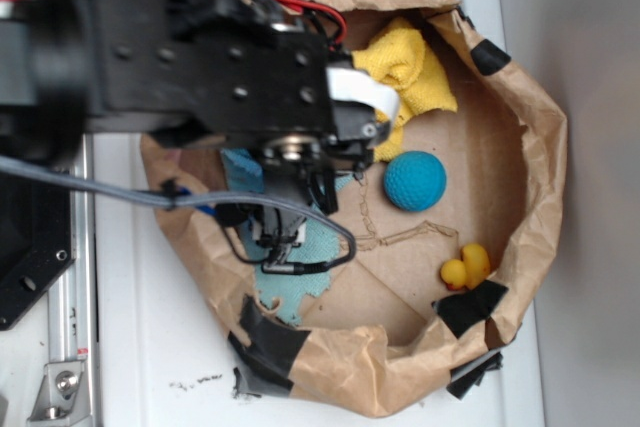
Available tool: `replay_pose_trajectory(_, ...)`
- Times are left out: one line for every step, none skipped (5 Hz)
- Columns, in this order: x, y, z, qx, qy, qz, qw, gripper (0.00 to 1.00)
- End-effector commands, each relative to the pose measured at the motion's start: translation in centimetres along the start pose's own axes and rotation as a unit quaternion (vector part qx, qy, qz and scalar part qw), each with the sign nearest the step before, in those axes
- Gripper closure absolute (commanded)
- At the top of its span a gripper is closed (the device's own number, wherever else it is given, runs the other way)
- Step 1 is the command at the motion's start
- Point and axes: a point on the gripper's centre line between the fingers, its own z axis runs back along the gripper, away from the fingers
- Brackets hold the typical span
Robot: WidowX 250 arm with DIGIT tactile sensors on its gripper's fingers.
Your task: Grab the blue cloth.
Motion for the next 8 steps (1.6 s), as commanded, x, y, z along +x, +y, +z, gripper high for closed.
replay_pose_trajectory(1.0, -3.5, -2.4, -0.032, 0.003, -0.056, 0.998, 0.00)
replay_pose_trajectory(0.8, -5.0, -3.5, -0.023, 0.011, -0.068, 0.997, 0.03)
replay_pose_trajectory(1.0, -4.8, -3.3, -0.014, 0.004, -0.058, 0.998, 1.00)
replay_pose_trajectory(1.2, -4.3, -2.7, -0.004, 0.002, -0.051, 0.999, 1.00)
replay_pose_trajectory(1.2, -4.1, -1.8, 0.001, -0.001, -0.045, 0.999, 1.00)
replay_pose_trajectory(1.5, -3.2, 0.9, 0.008, -0.019, -0.031, 0.999, 1.00)
replay_pose_trajectory(2.8, -1.9, 6.0, 0.018, -0.080, -0.011, 0.997, 1.00)
replay_pose_trajectory(3.2, -1.9, 11.3, 0.027, -0.140, -0.003, 0.990, 1.00)
